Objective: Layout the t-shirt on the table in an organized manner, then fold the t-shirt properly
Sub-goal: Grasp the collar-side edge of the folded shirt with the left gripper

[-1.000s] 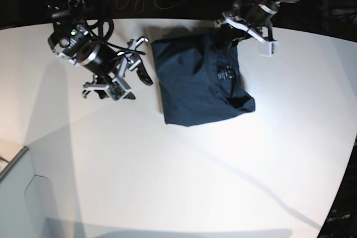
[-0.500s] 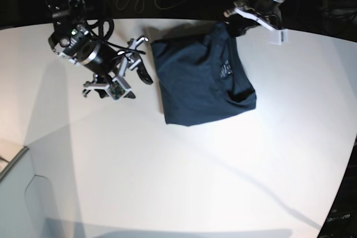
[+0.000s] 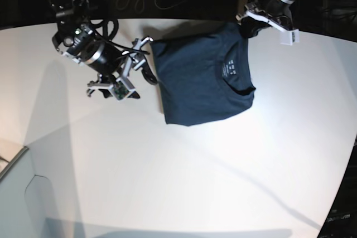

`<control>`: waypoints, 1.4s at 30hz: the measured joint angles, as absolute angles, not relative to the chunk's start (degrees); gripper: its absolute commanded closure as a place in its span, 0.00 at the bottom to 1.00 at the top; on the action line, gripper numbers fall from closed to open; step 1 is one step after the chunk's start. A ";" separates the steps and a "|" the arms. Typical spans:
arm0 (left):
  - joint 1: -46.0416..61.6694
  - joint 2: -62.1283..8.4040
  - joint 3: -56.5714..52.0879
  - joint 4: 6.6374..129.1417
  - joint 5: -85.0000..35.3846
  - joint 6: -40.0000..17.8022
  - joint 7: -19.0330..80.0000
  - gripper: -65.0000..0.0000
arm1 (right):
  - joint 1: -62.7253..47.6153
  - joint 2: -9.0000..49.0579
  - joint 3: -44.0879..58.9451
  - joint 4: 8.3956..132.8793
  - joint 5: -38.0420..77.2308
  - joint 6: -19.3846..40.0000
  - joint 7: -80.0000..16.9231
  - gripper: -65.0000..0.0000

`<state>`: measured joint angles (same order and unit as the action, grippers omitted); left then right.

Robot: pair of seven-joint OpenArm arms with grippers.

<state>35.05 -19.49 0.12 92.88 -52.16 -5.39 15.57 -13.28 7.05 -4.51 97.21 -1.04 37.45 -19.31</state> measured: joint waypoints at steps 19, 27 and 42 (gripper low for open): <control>38.41 -19.22 -3.22 96.14 -52.18 -5.63 16.56 0.45 | -13.23 7.11 -4.51 97.21 -1.06 37.45 -19.33 0.50; 29.74 -19.20 -4.86 95.00 -52.31 -5.69 15.75 0.45 | -13.08 7.09 -4.51 97.21 -1.02 37.45 -19.25 0.50; 17.50 -16.16 -1.76 83.55 -52.16 -5.43 26.22 0.44 | -13.06 7.16 -4.16 97.17 -1.06 37.43 -19.33 0.50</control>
<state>17.50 -16.16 -1.76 83.55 -52.16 -5.43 26.22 -13.06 7.16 -4.16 97.17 -1.06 37.43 -19.33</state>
